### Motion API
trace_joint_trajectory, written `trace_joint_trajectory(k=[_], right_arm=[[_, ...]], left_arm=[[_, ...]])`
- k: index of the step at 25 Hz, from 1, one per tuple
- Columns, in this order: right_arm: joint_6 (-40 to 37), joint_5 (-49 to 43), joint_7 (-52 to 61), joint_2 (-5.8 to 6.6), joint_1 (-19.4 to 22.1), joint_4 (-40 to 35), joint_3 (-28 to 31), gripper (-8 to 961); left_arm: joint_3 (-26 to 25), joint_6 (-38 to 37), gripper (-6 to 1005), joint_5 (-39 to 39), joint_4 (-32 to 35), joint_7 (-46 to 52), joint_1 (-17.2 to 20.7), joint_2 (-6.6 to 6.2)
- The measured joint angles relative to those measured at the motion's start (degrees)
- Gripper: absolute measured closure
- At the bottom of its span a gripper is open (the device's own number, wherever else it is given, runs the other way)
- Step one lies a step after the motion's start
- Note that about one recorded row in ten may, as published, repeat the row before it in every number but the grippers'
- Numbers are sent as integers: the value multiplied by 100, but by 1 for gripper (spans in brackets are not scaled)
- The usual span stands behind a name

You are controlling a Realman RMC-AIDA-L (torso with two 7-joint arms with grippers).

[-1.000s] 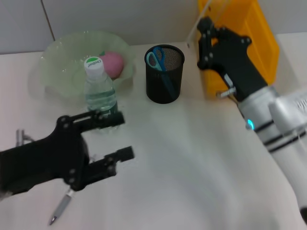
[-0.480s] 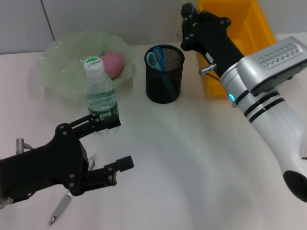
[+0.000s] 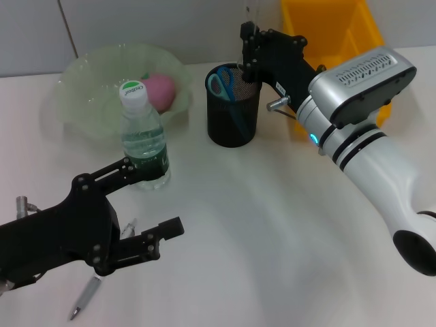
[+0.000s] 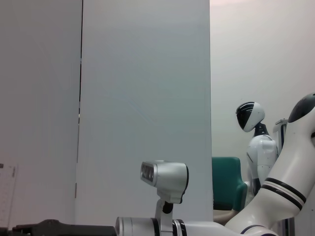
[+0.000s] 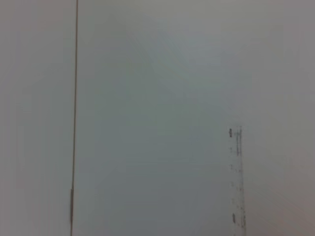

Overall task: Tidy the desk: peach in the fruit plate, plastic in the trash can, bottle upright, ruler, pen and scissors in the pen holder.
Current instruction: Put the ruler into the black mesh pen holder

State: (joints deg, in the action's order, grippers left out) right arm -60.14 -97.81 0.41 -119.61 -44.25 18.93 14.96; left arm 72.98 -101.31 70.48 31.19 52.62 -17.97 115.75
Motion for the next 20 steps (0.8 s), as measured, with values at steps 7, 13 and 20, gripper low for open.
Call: trace_joint_trajectory(k=[7, 13, 20], right_arm=[[291, 16, 2, -1, -18, -19, 19, 943], [471, 30, 3, -10, -5, -36, 85, 943], [710, 34, 11, -10, -54, -62, 95, 944]], left_arm=[[5, -2, 212, 0, -43, -40, 4, 0], [5, -3, 212, 0, -70, -51, -3, 1], [5, -3, 212, 0, -70, -56, -15, 5]])
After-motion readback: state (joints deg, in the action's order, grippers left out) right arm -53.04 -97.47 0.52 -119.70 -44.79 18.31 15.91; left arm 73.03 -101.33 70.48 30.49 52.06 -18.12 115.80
